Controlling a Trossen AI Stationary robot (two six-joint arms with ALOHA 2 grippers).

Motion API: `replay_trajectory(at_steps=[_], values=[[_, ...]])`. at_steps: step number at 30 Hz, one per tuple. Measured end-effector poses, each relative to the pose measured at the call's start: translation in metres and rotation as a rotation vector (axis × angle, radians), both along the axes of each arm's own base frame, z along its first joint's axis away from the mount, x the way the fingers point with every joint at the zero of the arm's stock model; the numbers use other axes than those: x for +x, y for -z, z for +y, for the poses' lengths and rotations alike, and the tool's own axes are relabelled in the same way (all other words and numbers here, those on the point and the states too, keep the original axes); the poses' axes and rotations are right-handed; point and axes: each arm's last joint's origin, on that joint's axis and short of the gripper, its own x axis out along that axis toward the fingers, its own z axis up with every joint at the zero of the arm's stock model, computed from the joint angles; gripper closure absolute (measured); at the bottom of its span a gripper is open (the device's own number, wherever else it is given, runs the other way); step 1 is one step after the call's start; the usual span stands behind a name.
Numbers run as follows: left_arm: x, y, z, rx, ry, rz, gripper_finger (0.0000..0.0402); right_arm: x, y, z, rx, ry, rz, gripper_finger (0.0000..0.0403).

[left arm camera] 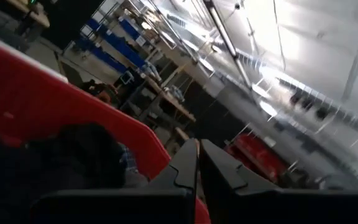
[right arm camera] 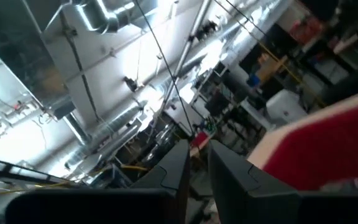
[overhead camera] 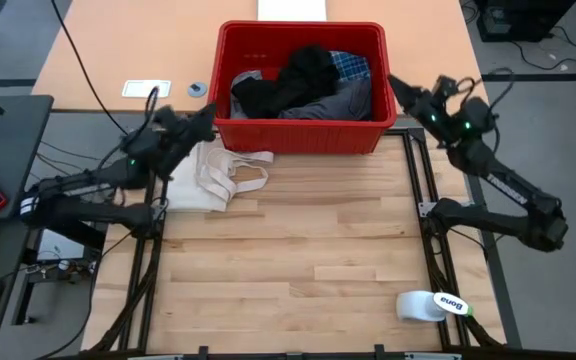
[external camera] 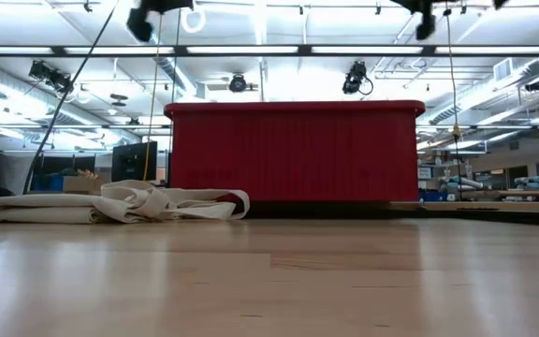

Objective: Fold Laundry from Bin
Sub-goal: Fold the black shirt

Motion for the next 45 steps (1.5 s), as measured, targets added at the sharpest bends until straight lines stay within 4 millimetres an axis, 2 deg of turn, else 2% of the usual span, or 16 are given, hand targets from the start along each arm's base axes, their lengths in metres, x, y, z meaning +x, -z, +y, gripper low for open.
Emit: replay_trajectory(at_steps=[6, 10, 14, 17, 21, 26, 29, 37, 42, 45], values=[[0.033, -0.031, 0.028, 0.116, 0.099, 0.199, 0.0377, 0.023, -0.023, -0.02, -0.07, -0.05, -0.035, 0.0334], [0.043, -0.049, 0.042, 0.166, 0.185, 0.314, 0.0377, 0.04, -0.025, -0.029, -0.111, -0.094, -0.066, 0.0334], [0.049, -0.057, 0.052, 0.197, 0.205, 0.393, 0.0377, 0.057, -0.021, -0.036, -0.105, -0.153, -0.147, 0.0334], [0.052, -0.057, 0.062, 0.182, 0.224, 0.401, 0.0377, 0.069, -0.013, -0.041, -0.12, -0.23, -0.124, 0.0334], [0.058, -0.048, 0.088, 0.118, 0.338, 0.37, 0.0377, 0.08, -0.003, -0.042, -0.105, -0.314, -0.052, 0.0334], [0.071, -0.029, 0.122, 0.054, 0.385, 0.406, 0.0377, 0.085, 0.007, -0.045, -0.032, -0.24, 0.039, 0.0334], [0.076, -0.029, 0.138, 0.045, 0.379, 0.401, 0.0377, 0.08, 0.001, -0.053, -0.01, -0.179, 0.137, 0.0334], [0.099, -0.023, 0.179, 0.033, 0.371, 0.425, 0.0377, 0.07, -0.032, -0.088, -0.143, 0.003, 0.483, 0.0334], [0.107, -0.014, 0.207, 0.009, 0.34, 0.461, 0.0377, 0.069, -0.03, -0.118, -0.191, 0.058, 0.605, 0.0334], [0.115, -0.007, 0.214, 0.013, 0.34, 0.483, 0.0377, 0.069, -0.025, -0.132, -0.176, 0.033, 0.609, 0.0332]])
